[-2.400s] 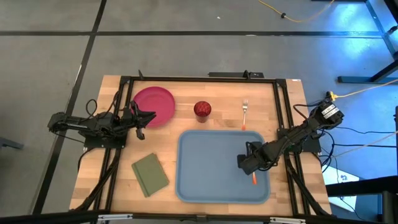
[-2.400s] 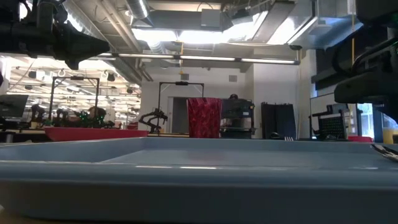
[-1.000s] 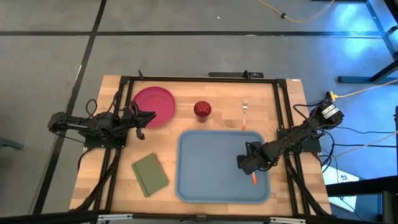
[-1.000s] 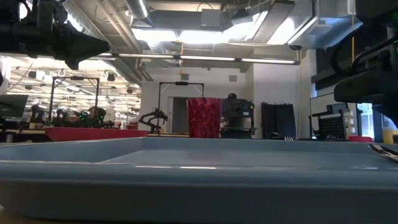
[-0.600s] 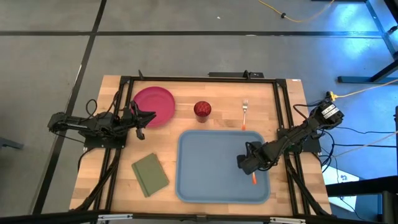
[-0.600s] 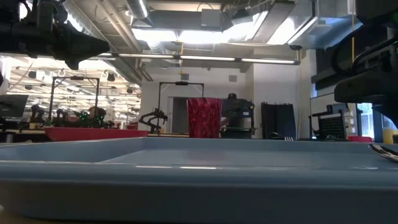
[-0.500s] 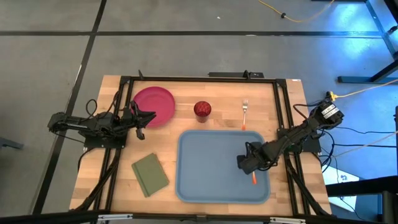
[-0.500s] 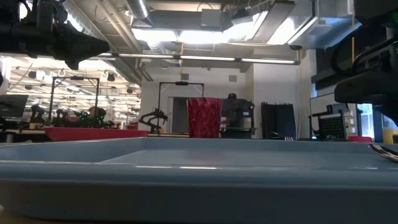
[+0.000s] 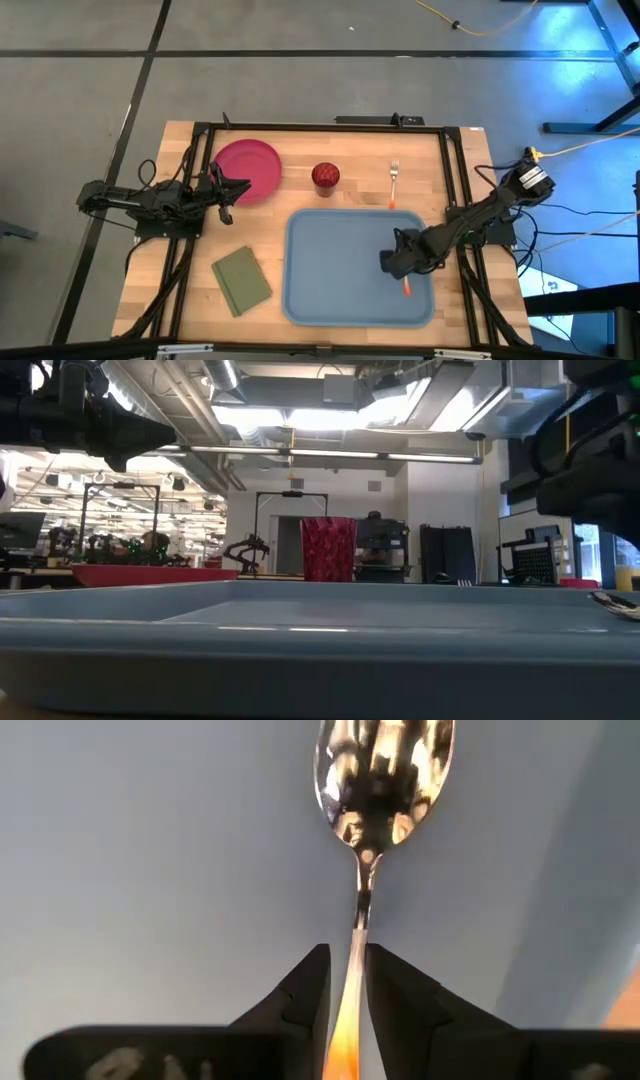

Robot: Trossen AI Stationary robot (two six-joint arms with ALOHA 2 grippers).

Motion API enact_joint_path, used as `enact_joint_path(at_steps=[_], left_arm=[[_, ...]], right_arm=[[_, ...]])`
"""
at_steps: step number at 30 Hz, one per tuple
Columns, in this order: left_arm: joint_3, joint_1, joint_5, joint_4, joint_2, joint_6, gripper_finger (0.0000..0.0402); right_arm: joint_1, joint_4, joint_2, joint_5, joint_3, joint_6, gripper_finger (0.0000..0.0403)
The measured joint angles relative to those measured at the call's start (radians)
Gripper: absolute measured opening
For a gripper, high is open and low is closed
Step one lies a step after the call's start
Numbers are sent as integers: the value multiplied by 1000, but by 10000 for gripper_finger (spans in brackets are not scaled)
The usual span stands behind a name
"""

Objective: Pick and place plate/cup/fork/spoon on tray
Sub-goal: Put the orange spoon on the blue serving tray, then put the orange fork on the blue serving tray to the left of the orange spoon

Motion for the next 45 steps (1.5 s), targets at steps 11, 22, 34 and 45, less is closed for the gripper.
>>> enact_joint_path(at_steps=[11, 22, 34, 45], left_arm=[[0, 0, 0, 0, 0, 0, 55], [0, 0, 0, 1, 0, -2, 55], [0, 0, 0, 1, 0, -90, 55], [0, 0, 0, 1, 0, -107, 55]], right_arm=[[-2, -3, -146, 113, 0, -19, 72], [-72, -101, -233, 696, 0, -265, 71], [-577, -97, -233, 477, 0, -733, 71], [-864, 53, -212, 385, 0, -1085, 71]])
